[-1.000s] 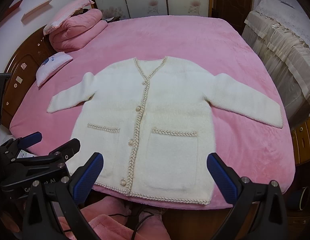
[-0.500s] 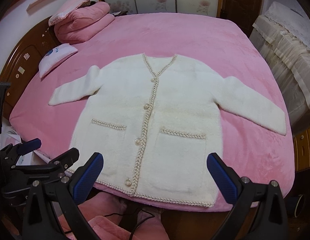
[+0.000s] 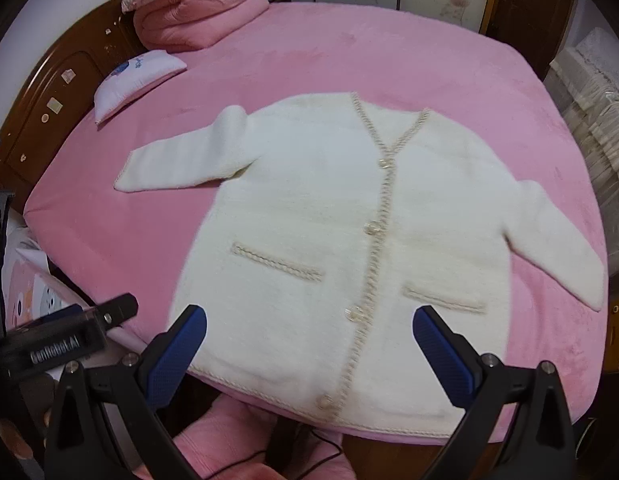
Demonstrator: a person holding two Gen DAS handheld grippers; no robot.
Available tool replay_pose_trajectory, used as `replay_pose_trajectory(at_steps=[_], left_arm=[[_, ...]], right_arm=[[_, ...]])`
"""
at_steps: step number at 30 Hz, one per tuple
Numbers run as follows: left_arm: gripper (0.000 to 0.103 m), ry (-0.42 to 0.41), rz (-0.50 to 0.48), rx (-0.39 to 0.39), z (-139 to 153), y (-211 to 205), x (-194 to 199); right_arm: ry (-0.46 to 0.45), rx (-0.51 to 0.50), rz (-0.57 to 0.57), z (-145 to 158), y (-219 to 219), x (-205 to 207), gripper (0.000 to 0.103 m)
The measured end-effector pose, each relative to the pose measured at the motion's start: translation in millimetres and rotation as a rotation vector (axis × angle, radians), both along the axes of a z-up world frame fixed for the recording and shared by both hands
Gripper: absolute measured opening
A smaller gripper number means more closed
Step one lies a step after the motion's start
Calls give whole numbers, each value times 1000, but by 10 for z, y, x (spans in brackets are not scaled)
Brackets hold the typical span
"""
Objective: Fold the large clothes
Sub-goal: 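Grasp the cardigan sleeve cuff with the left tool and lift it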
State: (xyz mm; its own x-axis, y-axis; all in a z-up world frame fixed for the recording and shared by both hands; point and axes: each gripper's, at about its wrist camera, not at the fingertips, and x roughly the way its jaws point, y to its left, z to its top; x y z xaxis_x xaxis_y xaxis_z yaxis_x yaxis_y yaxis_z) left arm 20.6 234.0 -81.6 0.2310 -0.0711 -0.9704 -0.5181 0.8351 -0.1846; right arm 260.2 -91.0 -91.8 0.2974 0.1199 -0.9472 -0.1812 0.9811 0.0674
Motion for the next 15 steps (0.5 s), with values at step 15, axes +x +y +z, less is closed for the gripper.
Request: replay_pose_trajectory(at_steps=[15], left_arm=[[91, -138, 631, -230, -1453, 2905, 1076]], right_arm=[[73, 133, -45, -1196, 1594, 1229, 103]])
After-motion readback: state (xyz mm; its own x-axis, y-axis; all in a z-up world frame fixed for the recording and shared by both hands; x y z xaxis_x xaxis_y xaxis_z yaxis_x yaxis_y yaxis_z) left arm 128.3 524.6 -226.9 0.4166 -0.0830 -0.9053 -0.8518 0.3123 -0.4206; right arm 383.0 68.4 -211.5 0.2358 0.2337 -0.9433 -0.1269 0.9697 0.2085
